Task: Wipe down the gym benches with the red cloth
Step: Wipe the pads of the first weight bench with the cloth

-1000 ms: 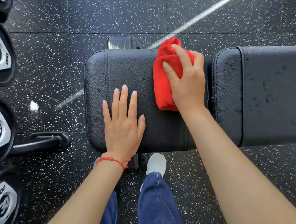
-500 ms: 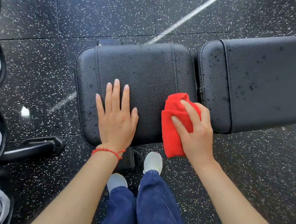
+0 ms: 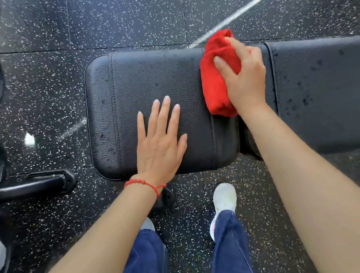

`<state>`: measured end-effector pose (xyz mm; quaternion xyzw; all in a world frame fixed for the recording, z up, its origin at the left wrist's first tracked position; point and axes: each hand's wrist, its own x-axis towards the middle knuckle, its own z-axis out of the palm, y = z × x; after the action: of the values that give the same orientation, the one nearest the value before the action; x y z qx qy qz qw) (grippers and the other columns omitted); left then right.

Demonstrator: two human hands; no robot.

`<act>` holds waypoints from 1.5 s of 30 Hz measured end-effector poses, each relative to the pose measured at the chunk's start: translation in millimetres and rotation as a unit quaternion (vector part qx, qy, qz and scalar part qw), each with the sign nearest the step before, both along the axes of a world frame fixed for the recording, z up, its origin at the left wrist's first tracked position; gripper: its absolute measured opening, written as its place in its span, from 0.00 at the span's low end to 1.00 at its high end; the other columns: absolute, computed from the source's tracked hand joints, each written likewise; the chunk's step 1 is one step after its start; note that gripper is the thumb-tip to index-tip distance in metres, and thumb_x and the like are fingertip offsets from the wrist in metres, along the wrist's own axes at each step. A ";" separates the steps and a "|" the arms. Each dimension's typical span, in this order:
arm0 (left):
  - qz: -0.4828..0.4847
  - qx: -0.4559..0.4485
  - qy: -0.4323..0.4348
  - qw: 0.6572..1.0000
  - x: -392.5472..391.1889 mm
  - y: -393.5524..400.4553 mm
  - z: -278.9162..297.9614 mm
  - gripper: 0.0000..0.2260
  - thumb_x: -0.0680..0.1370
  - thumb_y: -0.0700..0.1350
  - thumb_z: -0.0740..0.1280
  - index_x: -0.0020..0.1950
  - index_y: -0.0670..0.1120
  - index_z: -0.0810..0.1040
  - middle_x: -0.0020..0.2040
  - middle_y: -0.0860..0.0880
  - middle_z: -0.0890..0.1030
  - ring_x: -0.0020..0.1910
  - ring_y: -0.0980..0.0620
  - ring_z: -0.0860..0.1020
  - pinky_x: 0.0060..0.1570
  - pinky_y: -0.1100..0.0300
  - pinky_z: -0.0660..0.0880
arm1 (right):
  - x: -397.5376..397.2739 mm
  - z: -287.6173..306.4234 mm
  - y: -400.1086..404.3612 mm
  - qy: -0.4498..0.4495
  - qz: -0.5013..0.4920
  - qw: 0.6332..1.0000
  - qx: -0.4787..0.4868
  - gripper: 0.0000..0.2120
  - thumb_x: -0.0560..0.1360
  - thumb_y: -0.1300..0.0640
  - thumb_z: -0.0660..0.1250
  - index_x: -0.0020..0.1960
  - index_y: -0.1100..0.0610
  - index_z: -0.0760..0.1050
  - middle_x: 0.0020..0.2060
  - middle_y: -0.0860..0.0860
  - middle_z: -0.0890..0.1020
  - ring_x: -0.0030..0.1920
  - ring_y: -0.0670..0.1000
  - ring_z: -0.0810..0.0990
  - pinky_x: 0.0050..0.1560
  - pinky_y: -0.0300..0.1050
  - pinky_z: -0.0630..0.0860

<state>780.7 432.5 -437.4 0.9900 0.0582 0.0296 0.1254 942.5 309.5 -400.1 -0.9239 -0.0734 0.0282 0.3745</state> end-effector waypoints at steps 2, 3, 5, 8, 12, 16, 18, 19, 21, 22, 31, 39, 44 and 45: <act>0.008 0.011 0.001 1.000 3.5 0.1 -0.8 0.25 0.77 0.50 0.56 0.71 0.41 0.66 0.73 0.41 0.64 0.72 0.42 0.60 0.68 0.40 0.53 | 2.2 0.5 -2.4 -0.002 0.020 1.000 -0.002 0.20 0.75 0.51 0.65 0.65 0.53 0.71 0.58 0.60 0.71 0.57 0.55 0.73 0.52 0.35 0.61; 0.009 0.015 0.001 1.000 3.7 -0.8 -1.3 0.25 0.77 0.50 0.56 0.71 0.41 0.66 0.73 0.41 0.64 0.72 0.42 0.60 0.68 0.40 0.53 | -1.8 0.6 -5.2 -0.002 0.027 1.000 -0.008 0.19 0.75 0.51 0.65 0.65 0.53 0.70 0.58 0.60 0.71 0.56 0.55 0.73 0.52 0.37 0.62; 0.014 0.013 0.008 1.000 1.7 -3.0 -0.5 0.25 0.77 0.50 0.56 0.71 0.40 0.65 0.73 0.41 0.64 0.72 0.42 0.60 0.68 0.40 0.53 | -15.8 -0.8 -12.9 0.002 0.039 0.999 -0.007 0.19 0.75 0.51 0.66 0.65 0.53 0.71 0.58 0.60 0.71 0.56 0.55 0.73 0.53 0.40 0.63; 0.033 0.015 0.021 0.999 3.9 -7.7 2.2 0.25 0.76 0.50 0.56 0.71 0.40 0.66 0.72 0.40 0.64 0.71 0.41 0.60 0.68 0.40 0.53 | -40.1 -2.0 -31.0 0.017 0.060 0.998 0.009 0.19 0.74 0.52 0.66 0.64 0.53 0.72 0.57 0.59 0.72 0.55 0.55 0.73 0.53 0.38 0.63; 0.067 0.007 0.028 0.997 8.8 -23.0 6.2 0.25 0.76 0.51 0.55 0.70 0.39 0.67 0.72 0.39 0.64 0.71 0.41 0.61 0.68 0.40 0.53 | -70.5 -0.6 -52.3 0.043 0.092 0.995 0.011 0.19 0.72 0.51 0.67 0.62 0.52 0.74 0.56 0.56 0.73 0.55 0.52 0.72 0.53 0.34 0.63; 0.056 -0.002 0.029 0.998 12.9 -48.2 11.4 0.25 0.77 0.51 0.55 0.70 0.40 0.67 0.73 0.40 0.64 0.72 0.41 0.60 0.68 0.41 0.52 | -88.3 8.2 -77.5 0.048 0.102 0.993 0.011 0.19 0.71 0.52 0.69 0.62 0.51 0.74 0.56 0.56 0.73 0.54 0.46 0.70 0.55 0.32 0.62; 0.050 -0.004 0.028 0.998 15.3 -60.0 13.0 0.25 0.77 0.51 0.56 0.71 0.40 0.66 0.73 0.41 0.64 0.72 0.42 0.60 0.69 0.41 0.52 | -93.8 11.7 -97.3 0.016 0.061 0.998 0.008 0.19 0.71 0.52 0.69 0.62 0.51 0.74 0.56 0.56 0.72 0.55 0.47 0.70 0.57 0.33 0.63; 0.047 -0.005 0.027 0.999 17.4 -65.2 13.4 0.25 0.77 0.51 0.56 0.71 0.41 0.66 0.73 0.41 0.64 0.72 0.42 0.60 0.69 0.41 0.52 | -95.8 11.7 -107.3 -0.003 0.038 0.999 0.000 0.19 0.72 0.51 0.68 0.62 0.51 0.74 0.56 0.57 0.72 0.55 0.48 0.71 0.58 0.35 0.65; 0.040 -0.001 0.028 0.999 23.9 -73.9 12.4 0.25 0.77 0.50 0.56 0.71 0.41 0.66 0.73 0.41 0.64 0.72 0.42 0.59 0.68 0.40 0.53 | -94.7 8.0 -122.3 -0.027 0.016 0.999 -0.026 0.18 0.73 0.51 0.66 0.62 0.51 0.73 0.56 0.58 0.71 0.55 0.52 0.73 0.58 0.43 0.70; 0.038 0.003 0.028 0.999 27.5 -77.4 10.6 0.24 0.77 0.50 0.56 0.71 0.42 0.66 0.73 0.41 0.64 0.72 0.42 0.59 0.68 0.39 0.53 | -91.5 4.8 -126.7 -0.027 0.017 0.999 -0.037 0.17 0.73 0.51 0.66 0.62 0.51 0.73 0.56 0.58 0.72 0.55 0.54 0.73 0.57 0.45 0.71; 0.051 0.027 0.021 0.998 33.7 -88.1 -2.5 0.25 0.77 0.50 0.56 0.72 0.42 0.64 0.74 0.41 0.62 0.73 0.42 0.57 0.69 0.39 0.51 | -26.6 -5.4 -108.5 -0.047 0.022 0.998 -0.022 0.17 0.72 0.51 0.67 0.60 0.54 0.75 0.53 0.60 0.73 0.52 0.57 0.76 0.52 0.40 0.67; 0.052 0.033 0.026 0.998 34.1 -88.3 -1.1 0.24 0.77 0.50 0.56 0.72 0.43 0.64 0.73 0.41 0.62 0.73 0.42 0.57 0.69 0.39 0.51 | 53.2 -2.1 -75.8 -0.026 0.019 0.999 -0.020 0.19 0.74 0.49 0.66 0.64 0.51 0.72 0.57 0.57 0.72 0.54 0.55 0.74 0.55 0.43 0.67; 0.062 0.032 0.048 0.996 35.0 -90.4 2.6 0.24 0.78 0.50 0.55 0.72 0.42 0.64 0.73 0.41 0.62 0.73 0.42 0.58 0.69 0.39 0.51 | 43.1 -1.1 -88.0 0.000 0.055 0.998 -0.017 0.19 0.74 0.50 0.66 0.64 0.52 0.72 0.58 0.58 0.72 0.54 0.59 0.74 0.56 0.47 0.68; 0.073 0.029 0.052 0.996 36.2 -92.4 3.9 0.24 0.78 0.51 0.55 0.72 0.42 0.65 0.73 0.40 0.62 0.72 0.42 0.58 0.69 0.39 0.52 | 34.7 -1.1 -95.1 0.005 0.073 0.997 -0.017 0.19 0.73 0.51 0.66 0.63 0.52 0.72 0.57 0.58 0.72 0.54 0.59 0.74 0.55 0.48 0.69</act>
<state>816.9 340.2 -433.4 0.9864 0.1362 -0.0114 0.0913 977.2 214.5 -401.2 -0.9222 -0.1380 0.0610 0.3560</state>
